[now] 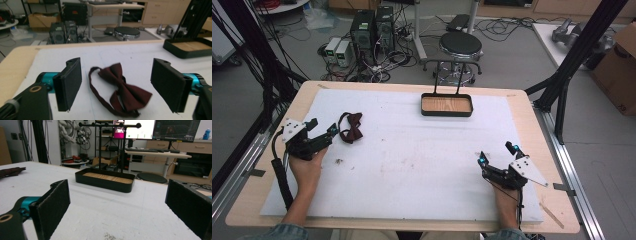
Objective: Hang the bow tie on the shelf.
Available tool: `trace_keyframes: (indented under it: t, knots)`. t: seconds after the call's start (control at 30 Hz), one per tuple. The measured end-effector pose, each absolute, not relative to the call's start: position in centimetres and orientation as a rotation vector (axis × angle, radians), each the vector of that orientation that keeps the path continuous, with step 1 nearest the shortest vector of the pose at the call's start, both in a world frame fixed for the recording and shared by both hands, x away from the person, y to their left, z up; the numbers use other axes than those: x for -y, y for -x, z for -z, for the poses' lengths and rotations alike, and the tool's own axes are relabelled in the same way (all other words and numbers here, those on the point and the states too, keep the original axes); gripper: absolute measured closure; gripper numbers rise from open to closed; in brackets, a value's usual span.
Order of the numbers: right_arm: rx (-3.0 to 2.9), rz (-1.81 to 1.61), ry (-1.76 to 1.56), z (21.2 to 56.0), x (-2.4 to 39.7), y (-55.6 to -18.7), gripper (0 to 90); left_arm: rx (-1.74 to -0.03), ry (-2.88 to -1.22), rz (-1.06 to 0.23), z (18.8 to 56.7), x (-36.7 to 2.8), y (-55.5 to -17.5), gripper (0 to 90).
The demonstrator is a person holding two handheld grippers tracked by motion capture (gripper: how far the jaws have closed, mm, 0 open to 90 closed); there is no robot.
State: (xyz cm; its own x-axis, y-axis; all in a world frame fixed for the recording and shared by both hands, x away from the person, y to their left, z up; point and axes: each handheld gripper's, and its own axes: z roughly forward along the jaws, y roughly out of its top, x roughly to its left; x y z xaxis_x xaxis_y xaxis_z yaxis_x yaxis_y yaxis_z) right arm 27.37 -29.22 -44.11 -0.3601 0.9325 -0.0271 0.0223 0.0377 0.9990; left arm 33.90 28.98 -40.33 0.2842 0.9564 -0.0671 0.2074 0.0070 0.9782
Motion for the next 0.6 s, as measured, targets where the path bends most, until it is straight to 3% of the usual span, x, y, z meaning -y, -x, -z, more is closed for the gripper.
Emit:
trace_keyframes:
  t: [0.3,0.6]
  knots:
    - [-1.51,-1.44,-1.013,44.1,29.3,-27.4,5.0,-1.118,-1.531,-0.8,39.8,-28.1,-37.0,27.5]
    - [-1.513,-1.438,-1.018,44.2,29.4,-27.4,4.9,-1.156,-1.591,-0.734,40.4,-26.8,-39.6,35.7]
